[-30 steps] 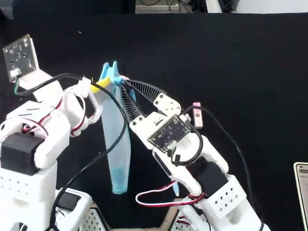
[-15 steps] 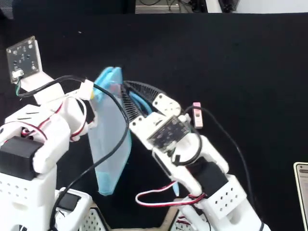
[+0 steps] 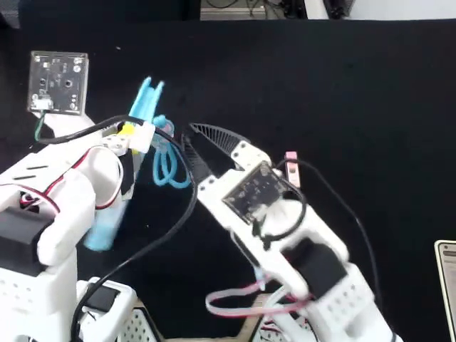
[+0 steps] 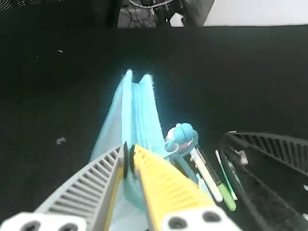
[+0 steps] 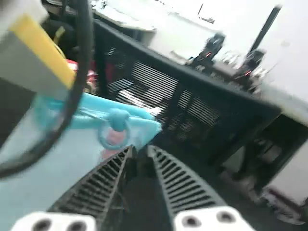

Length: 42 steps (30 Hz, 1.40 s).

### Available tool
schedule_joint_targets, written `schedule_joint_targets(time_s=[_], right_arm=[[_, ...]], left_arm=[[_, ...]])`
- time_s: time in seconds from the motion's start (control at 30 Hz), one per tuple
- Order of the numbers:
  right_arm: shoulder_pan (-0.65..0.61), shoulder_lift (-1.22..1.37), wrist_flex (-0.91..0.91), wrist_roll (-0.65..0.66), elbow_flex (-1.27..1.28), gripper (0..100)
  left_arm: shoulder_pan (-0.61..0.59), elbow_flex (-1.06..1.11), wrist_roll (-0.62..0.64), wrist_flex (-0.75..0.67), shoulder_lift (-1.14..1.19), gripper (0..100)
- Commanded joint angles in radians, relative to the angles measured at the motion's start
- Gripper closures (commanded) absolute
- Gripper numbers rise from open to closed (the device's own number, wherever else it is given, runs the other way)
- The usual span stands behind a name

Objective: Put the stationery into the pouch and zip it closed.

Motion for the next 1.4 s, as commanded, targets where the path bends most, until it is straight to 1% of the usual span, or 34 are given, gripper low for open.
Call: schedule_joint_targets(time_s=[0.0, 0.03, 0.1, 0.2, 0.3, 0.37, 0.47, 0.57, 0.63, 0.7, 0.73, 0.8, 0.9, 1.0, 1.17, 1.27, 1.37], right_arm=[[-0.058, -0.065, 0.218, -0.201, -0.134, 69.0], [-0.072, -0.076, 0.239, -0.241, -0.145, 65.8], [-0.098, -0.085, 0.242, -0.25, -0.128, 66.5], [-0.115, -0.085, 0.226, -0.178, -0.048, 74.7], [-0.143, -0.093, 0.147, -0.104, 0.058, 81.2], [-0.146, -0.088, 0.077, -0.066, 0.099, 81.8], [-0.147, -0.084, 0.008, -0.055, 0.104, 81.8], [-0.149, -0.084, 0.058, -0.054, 0.064, 80.2], [-0.153, -0.084, 0.147, -0.052, 0.019, 74.3], [-0.184, -0.084, 0.233, -0.052, -0.022, 68.0], [-0.206, -0.084, 0.265, -0.052, -0.038, 66.6], [-0.255, -0.084, 0.307, -0.052, -0.07, 67.9], [-0.288, -0.076, 0.318, -0.052, -0.096, 71.2], [-0.29, -0.012, 0.316, -0.043, -0.116, 70.7], [-0.284, 0.151, 0.318, 0.038, -0.206, 70.5], [-0.284, 0.213, 0.321, 0.038, -0.246, 70.5], [-0.284, 0.217, 0.316, 0.04, -0.259, 70.5]], left_arm=[[0.002, 0.028, -0.041, 0.003, -0.009, 97], [0.002, 0.044, -0.064, 0.003, -0.009, 97], [0.004, 0.064, -0.097, 0.003, -0.009, 97], [-0.005, 0.073, -0.118, 0.023, -0.017, 97], [0.001, 0.091, -0.115, 0.034, -0.057, 97], [0.001, 0.113, -0.112, 0.029, -0.091, 97], [0.001, 0.148, -0.112, 0.029, -0.141, 97], [0.001, 0.182, -0.115, 0.029, -0.181, 97], [0.001, 0.2, -0.117, 0.032, -0.199, 97], [0.002, 0.22, -0.118, 0.032, -0.212, 97], [0.002, 0.228, -0.129, 0.029, -0.215, 97], [0.002, 0.232, -0.164, 0.031, -0.218, 97], [0.004, 0.232, -0.187, 0.037, -0.218, 97], [0.004, 0.234, -0.201, 0.04, -0.219, 97], [0.019, 0.225, -0.227, 0.075, -0.219, 97], [0.024, 0.225, -0.226, 0.084, -0.219, 97], [0.024, 0.228, -0.224, 0.083, -0.219, 97]])
